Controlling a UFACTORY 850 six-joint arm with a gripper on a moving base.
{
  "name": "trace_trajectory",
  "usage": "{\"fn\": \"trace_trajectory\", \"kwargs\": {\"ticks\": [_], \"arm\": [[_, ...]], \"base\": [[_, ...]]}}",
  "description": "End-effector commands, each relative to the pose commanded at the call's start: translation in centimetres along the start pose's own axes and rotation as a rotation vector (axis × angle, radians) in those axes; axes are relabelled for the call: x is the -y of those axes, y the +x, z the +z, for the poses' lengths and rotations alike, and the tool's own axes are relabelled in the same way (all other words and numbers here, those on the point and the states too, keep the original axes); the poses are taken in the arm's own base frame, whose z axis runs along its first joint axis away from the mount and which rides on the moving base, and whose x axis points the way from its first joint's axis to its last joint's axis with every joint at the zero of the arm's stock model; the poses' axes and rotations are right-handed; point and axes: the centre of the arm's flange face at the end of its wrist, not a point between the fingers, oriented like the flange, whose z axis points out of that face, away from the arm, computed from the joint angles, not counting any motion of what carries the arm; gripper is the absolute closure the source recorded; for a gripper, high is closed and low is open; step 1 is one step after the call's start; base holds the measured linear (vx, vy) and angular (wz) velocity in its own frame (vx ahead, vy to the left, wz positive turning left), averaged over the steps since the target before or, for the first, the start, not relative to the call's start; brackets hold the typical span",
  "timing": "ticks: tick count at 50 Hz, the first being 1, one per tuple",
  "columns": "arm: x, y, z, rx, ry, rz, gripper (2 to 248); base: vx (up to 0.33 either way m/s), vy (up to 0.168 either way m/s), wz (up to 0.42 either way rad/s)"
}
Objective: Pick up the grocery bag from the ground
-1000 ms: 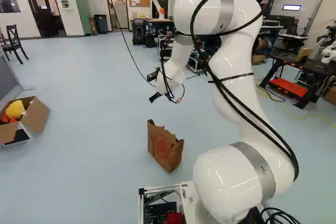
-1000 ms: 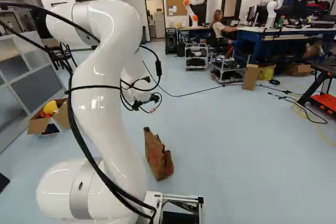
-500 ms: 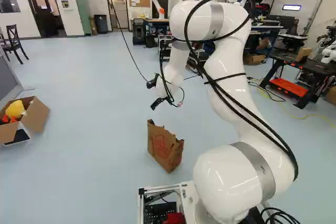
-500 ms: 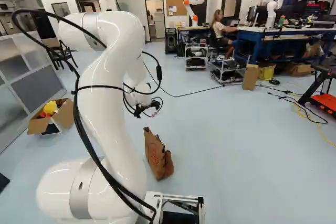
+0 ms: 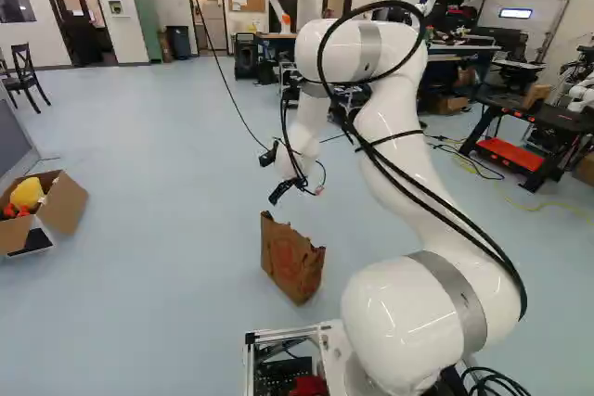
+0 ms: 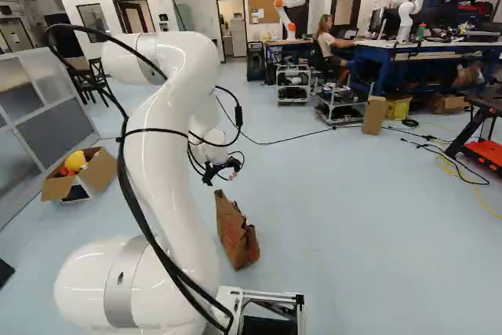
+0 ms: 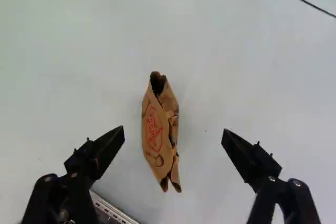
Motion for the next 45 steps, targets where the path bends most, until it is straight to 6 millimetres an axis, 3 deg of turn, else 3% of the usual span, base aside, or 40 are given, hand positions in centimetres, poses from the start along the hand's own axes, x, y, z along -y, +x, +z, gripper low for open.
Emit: {"fn": "trace_trajectory", "kwargs": {"ticks": [45], "arm": [[0.2, -1.6, 6.3, 0.051, 0.028, 0.006, 3]], "base": [[0.0, 0.0, 0.0]]}}
